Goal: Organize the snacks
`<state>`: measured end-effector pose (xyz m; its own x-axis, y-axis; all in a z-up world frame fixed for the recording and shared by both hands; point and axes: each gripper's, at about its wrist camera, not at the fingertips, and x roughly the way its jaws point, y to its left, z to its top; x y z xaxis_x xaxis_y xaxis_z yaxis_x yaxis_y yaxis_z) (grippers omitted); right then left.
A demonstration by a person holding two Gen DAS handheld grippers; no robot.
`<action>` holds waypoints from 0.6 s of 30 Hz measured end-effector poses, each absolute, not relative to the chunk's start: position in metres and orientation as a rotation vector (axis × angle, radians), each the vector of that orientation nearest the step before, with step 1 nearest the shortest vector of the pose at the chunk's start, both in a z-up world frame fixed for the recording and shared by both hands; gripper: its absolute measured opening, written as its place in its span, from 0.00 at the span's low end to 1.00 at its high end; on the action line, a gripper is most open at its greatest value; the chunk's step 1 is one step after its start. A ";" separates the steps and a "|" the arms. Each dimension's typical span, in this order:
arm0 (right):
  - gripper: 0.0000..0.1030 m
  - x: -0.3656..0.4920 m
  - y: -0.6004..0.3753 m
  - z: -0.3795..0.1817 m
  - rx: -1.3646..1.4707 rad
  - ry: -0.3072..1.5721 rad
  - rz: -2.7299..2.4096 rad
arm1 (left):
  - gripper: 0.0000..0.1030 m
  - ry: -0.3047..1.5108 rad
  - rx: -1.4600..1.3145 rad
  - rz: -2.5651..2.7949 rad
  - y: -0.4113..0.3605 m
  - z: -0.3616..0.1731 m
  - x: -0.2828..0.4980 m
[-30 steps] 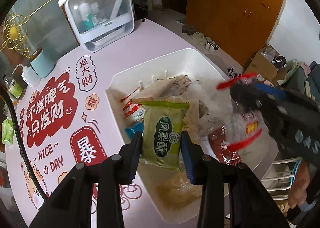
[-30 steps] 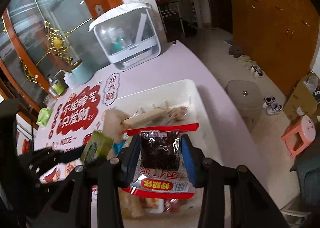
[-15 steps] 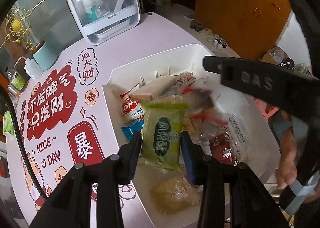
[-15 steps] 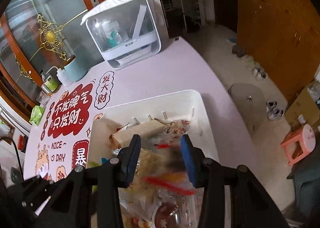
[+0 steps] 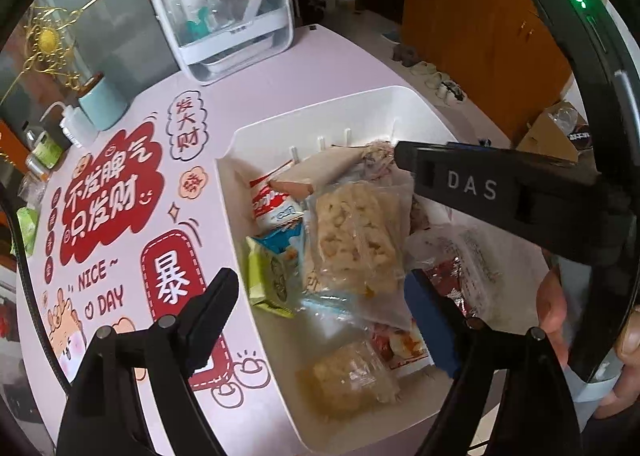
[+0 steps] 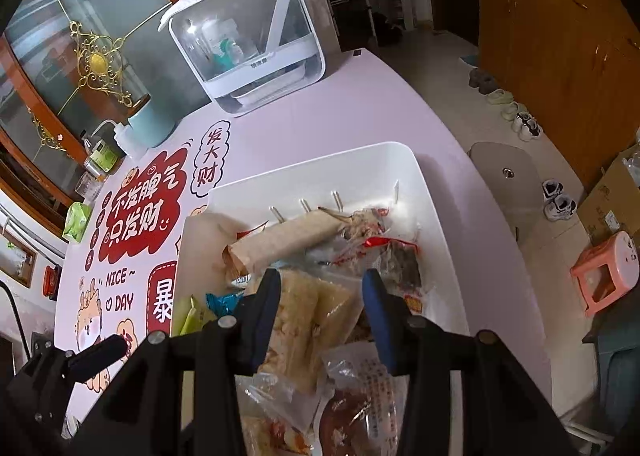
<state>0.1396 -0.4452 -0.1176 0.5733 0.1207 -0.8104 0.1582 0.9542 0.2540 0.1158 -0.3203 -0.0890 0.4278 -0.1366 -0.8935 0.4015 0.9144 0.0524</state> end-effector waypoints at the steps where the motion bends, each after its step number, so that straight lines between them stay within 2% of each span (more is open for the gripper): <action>1: 0.42 0.138 -0.444 -0.118 0.319 0.963 -0.021 | 0.82 1.081 0.271 -0.340 -0.319 -0.088 0.114; 18: 0.42 0.095 -0.381 -0.119 0.320 0.953 0.024 | 0.82 1.137 0.241 -0.278 -0.247 -0.090 0.065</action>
<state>0.0950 -0.3806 -0.1186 0.5824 0.1608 -0.7968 0.1198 0.9526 0.2798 0.0654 -0.2470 -0.0898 0.3930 -0.0945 -0.9147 0.3379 0.9400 0.0480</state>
